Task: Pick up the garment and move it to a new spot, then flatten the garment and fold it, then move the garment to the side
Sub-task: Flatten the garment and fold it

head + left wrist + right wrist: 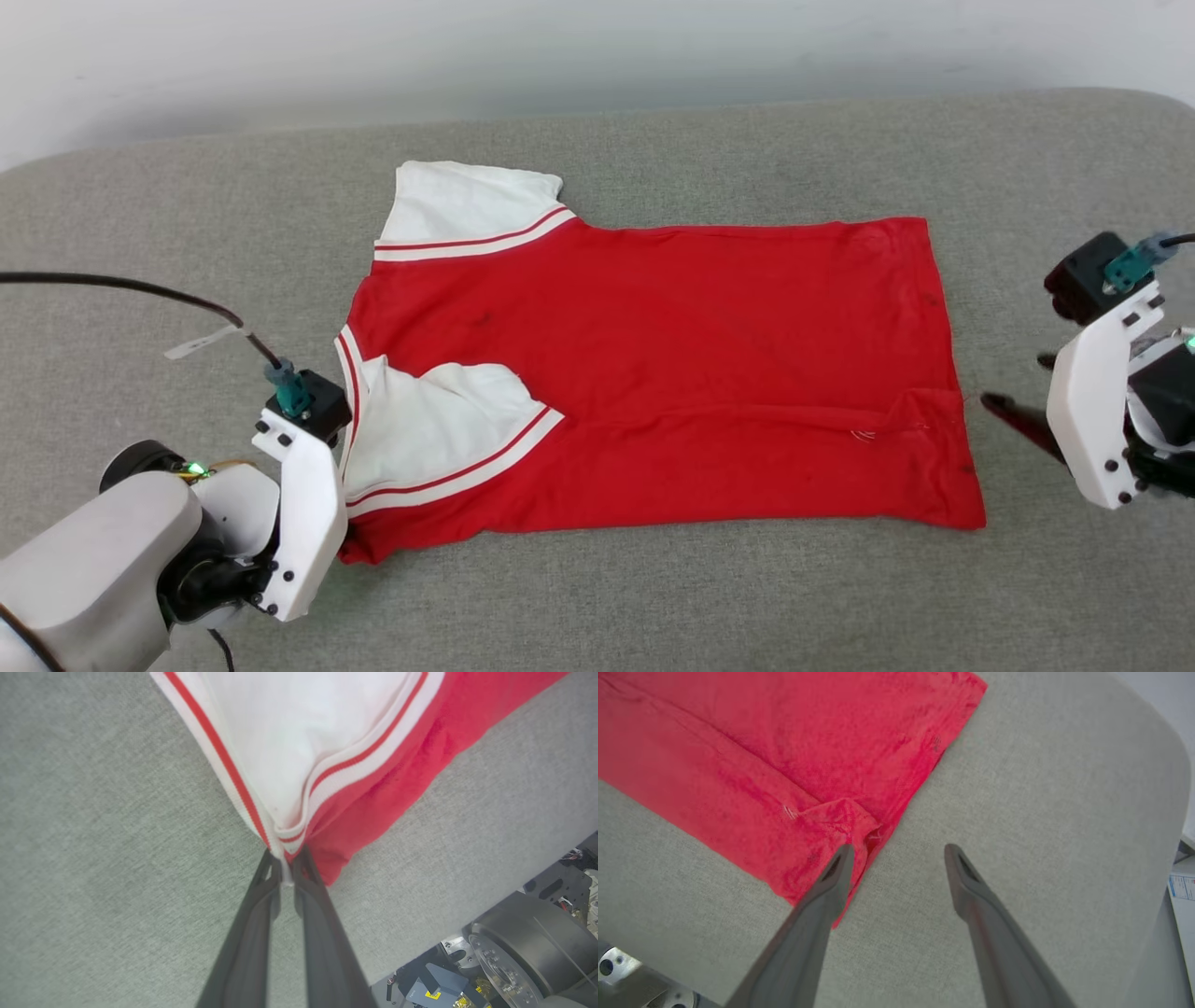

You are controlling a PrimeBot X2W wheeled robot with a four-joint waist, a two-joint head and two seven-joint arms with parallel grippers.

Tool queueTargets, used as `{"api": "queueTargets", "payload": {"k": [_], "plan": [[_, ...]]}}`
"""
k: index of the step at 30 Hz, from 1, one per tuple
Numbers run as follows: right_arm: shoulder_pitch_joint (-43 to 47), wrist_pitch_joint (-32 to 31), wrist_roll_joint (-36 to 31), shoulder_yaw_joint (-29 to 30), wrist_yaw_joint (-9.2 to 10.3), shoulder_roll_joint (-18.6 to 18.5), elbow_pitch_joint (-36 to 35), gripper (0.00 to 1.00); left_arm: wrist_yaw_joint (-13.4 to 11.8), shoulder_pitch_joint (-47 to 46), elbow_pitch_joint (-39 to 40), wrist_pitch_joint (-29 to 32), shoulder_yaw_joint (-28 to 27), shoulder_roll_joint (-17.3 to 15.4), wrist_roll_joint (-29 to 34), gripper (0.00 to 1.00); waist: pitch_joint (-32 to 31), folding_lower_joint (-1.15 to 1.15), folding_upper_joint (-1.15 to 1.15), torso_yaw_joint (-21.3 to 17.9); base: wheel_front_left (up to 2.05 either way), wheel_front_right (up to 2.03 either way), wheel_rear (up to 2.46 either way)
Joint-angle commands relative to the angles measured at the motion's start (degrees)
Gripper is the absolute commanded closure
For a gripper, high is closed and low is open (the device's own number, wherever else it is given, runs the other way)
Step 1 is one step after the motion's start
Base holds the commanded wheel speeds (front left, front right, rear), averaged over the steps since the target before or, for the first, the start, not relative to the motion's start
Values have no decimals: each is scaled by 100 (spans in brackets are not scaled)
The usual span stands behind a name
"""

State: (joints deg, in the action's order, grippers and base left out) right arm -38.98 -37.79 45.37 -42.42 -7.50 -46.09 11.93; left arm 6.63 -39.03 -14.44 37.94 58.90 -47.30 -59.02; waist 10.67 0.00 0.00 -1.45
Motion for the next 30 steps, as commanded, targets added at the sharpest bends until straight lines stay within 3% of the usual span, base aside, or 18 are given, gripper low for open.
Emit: {"api": "queueTargets", "payload": {"k": [1, 6, 14, 18, 19, 20, 30], "plan": [[-86, -39, 35, -13, 2, -12, 21, 0, 10, 3, 24, -22, -6, -5, 27, 100, 18, 0, 0, 12, 0, 0, 0], [94, -767, 535, -302, 2, 264, 447, 0, -80, -100, 231, -41, -42, 26, 63, 100, 173, 0, 0, 88, 0, 0, 0], [651, -464, 674, -620, 0, 1003, 1275, 0, -136, -94, 347, -129, -47, 50, 101, 100, 332, 0, 0, 183, 0, 0, 0], [754, -229, 691, -711, -5, 1142, 1436, 0, -157, -47, 350, -169, -60, 45, 84, 100, 344, 0, 0, 185, 0, 0, 0], [718, -103, 665, -710, -5, 1138, 1455, 64, -165, -15, 339, -192, -66, 33, 66, 100, 328, 0, 0, 171, 0, 0, 0], [652, 34, 613, -697, -4, 1105, 1468, 100, -162, 20, 326, -207, -70, 16, 44, 100, 304, 0, 0, 154, 0, 0, 0], [479, 682, 811, -757, 2, 351, 842, 100, -199, 356, 456, -292, -118, -200, -239, 100, -220, 0, 0, 62, 0, 0, 0]]}}
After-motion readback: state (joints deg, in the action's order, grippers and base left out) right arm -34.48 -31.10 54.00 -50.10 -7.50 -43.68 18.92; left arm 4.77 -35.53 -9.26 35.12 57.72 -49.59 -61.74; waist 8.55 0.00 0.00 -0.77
